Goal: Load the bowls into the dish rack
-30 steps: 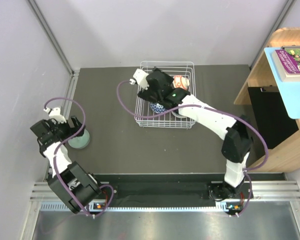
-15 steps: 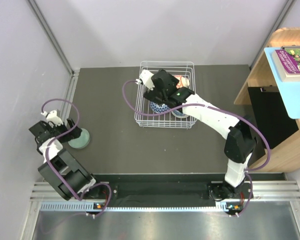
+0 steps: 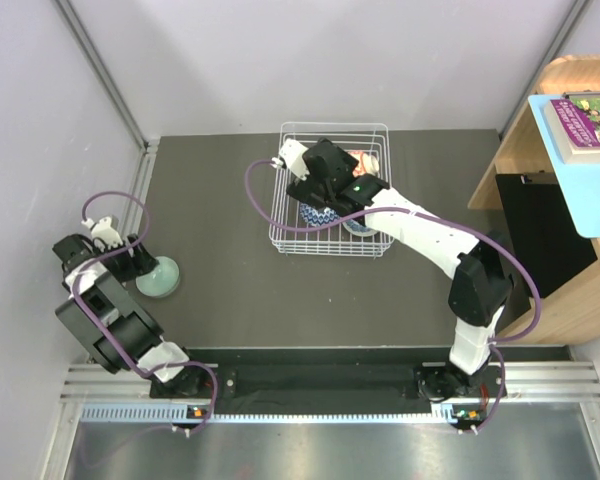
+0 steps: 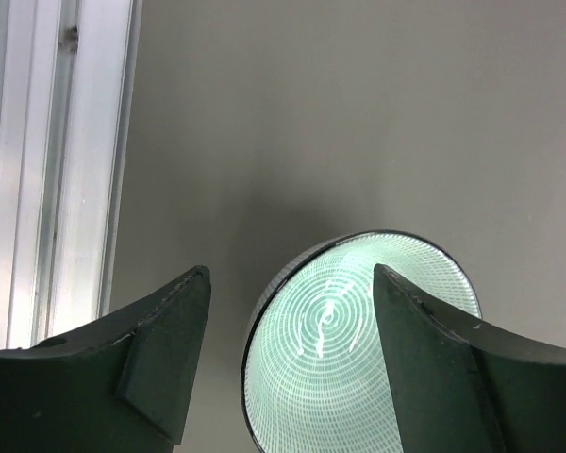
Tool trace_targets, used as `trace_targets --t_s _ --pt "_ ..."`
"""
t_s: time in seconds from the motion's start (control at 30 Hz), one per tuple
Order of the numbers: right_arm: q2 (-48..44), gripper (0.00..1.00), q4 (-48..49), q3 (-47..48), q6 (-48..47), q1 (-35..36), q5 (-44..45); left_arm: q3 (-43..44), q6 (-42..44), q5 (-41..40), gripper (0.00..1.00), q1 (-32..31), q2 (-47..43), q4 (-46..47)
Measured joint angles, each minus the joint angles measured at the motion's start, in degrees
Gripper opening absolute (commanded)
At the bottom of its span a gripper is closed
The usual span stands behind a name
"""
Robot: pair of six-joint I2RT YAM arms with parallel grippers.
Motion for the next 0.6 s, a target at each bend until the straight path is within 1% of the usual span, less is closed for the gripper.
trace_targets --t_s 0.07,0.2,0.23,0.3,0.4,0.43,0.47,0.6 --pt "0.00 1.00 0.02 0.00 0.02 0.00 0.00 0.09 0.48 -0.68 0.69 0.02 0.13 -0.66" --pt "0.00 1.00 0.00 0.00 0.31 0.00 -0.09 0.46 1.68 -1.86 0.52 0.00 0.15 -2.58" --pt "0.00 1.00 0.00 0.00 0.35 0.00 -0.13 0.61 1.92 -1.97 0.41 0.00 0.28 -2.89" --pt "0.00 1.00 0.00 0.00 0.39 0.00 -0.15 1.09 2.43 -2.16 0.33 0.00 0.98 -3.19" --pt "0.02 1.00 0.00 0.00 0.42 0.00 -0.13 1.46 3.28 -2.58 0.17 0.02 2.19 -3.32" --pt "0.09 1.00 0.00 0.00 0.42 -0.13 -0.11 1.53 3.48 -2.73 0.10 0.02 2.38 -3.43" --pt "0.24 1.00 0.02 0.00 0.42 -0.17 0.02 1.55 3.72 -2.84 0.00 0.04 2.43 -3.72" --pt "1.49 1.00 -0.02 0.00 0.44 -0.83 0.35 1.68 3.80 -2.16 0.00 0.04 2.49 -4.22"
